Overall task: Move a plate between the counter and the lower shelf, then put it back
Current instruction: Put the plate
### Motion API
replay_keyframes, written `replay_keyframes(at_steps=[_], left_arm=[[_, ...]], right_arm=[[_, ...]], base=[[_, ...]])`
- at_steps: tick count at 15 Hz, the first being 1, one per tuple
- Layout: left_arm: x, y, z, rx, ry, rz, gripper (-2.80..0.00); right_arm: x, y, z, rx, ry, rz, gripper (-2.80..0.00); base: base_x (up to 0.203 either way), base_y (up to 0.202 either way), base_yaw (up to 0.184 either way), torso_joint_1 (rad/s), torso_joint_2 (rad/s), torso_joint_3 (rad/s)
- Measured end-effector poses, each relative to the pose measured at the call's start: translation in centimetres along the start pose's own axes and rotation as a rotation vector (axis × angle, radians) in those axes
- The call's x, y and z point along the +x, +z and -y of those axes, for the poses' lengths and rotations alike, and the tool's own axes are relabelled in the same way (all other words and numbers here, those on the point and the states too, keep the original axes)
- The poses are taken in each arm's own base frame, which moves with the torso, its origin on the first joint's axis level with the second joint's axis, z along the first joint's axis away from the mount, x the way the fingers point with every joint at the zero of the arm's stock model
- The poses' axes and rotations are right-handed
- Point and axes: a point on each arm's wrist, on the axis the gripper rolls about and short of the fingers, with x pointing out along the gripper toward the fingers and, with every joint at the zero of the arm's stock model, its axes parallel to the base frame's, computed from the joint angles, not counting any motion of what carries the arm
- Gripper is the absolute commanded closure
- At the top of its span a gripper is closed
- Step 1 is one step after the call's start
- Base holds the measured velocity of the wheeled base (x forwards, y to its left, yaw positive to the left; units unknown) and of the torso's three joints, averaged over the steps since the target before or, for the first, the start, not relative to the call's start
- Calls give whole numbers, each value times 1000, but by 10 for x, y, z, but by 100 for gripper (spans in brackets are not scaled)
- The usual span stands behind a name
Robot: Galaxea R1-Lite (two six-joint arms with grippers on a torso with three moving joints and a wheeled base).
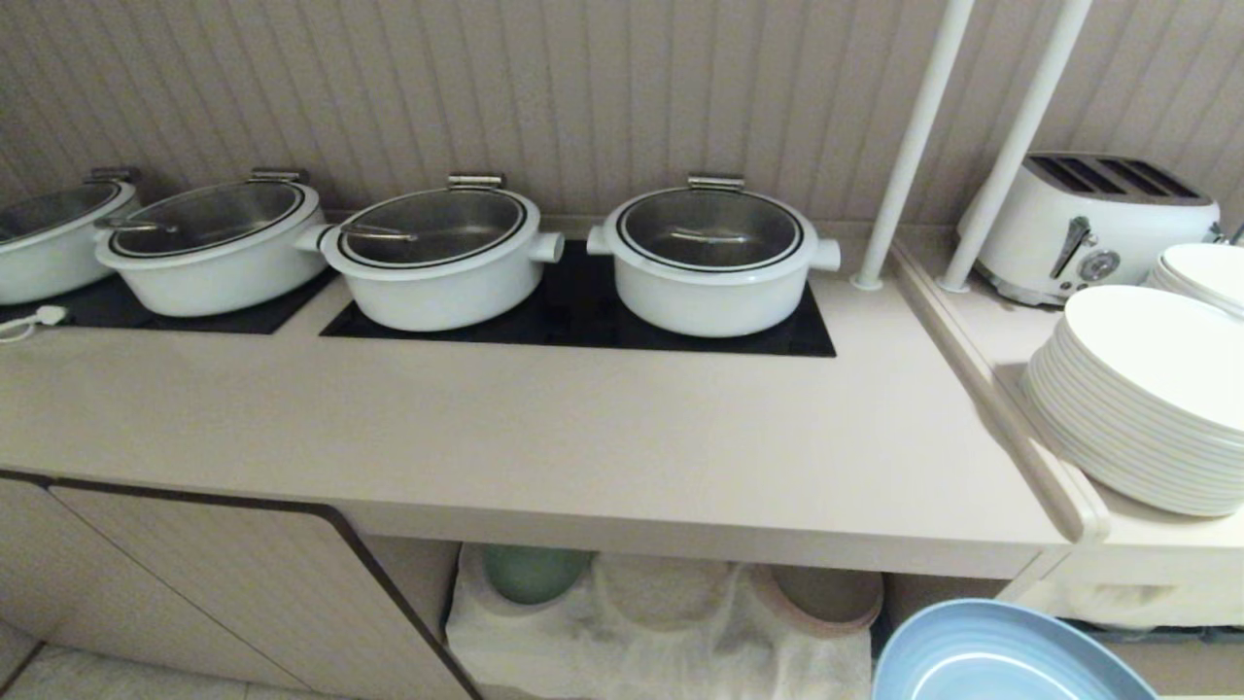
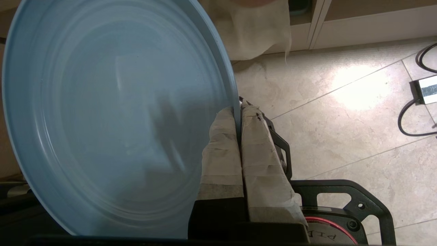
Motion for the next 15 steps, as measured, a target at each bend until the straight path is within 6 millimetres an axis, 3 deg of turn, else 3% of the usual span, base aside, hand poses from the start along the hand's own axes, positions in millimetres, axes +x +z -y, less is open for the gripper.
replay_keyframes(at_steps=[6,15], left_arm=[[0,0,0,-1,0,1,0],[0,0,0,-1,0,0,0]], right_arm=[[1,-1,0,-1,-1,-3,0],[1,-1,0,-2,0,-5,0]], base=[[0,15,1,0,0,0],[0,187,0,3,2,3]])
